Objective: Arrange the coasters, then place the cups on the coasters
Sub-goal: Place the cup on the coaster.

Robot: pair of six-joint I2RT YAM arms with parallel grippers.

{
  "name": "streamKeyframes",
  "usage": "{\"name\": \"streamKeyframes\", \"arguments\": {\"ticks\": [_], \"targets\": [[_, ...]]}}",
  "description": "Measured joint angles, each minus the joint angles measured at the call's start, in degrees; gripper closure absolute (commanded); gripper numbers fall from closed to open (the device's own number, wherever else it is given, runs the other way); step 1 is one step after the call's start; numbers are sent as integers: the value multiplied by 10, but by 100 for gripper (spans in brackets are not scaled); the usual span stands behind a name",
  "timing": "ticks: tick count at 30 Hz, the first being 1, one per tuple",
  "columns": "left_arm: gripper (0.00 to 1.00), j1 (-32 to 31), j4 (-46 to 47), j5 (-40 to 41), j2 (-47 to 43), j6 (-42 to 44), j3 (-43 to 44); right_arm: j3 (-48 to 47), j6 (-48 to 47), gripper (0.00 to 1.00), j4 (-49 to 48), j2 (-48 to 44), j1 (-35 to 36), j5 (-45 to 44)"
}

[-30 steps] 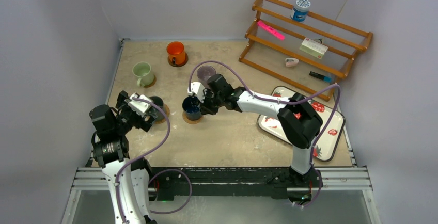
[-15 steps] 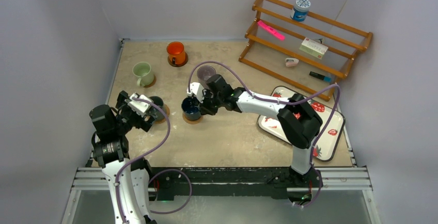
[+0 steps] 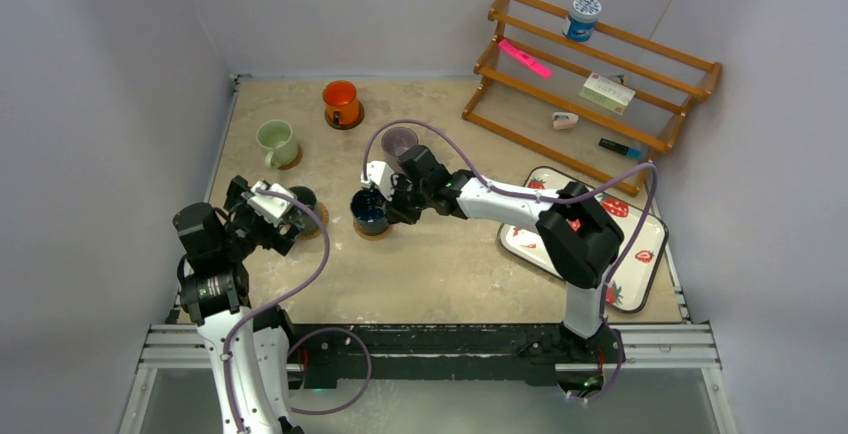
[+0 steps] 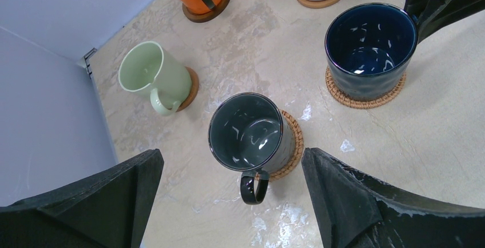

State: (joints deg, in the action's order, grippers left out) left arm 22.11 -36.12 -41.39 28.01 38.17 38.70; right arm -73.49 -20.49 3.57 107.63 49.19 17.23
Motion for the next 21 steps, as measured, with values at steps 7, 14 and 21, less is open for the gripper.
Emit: {"name": "streamKeyframes", "arguments": {"ticks": [7,14,21], "targets": [[0,0,0,0,0,0,0,0,-1,100,0,0,0,-3],[0,0,0,0,0,0,0,-1,-1,94,2,0,0,-5],[0,0,0,0,0,0,0,-2,-1,79,3,0,0,-9]]}}
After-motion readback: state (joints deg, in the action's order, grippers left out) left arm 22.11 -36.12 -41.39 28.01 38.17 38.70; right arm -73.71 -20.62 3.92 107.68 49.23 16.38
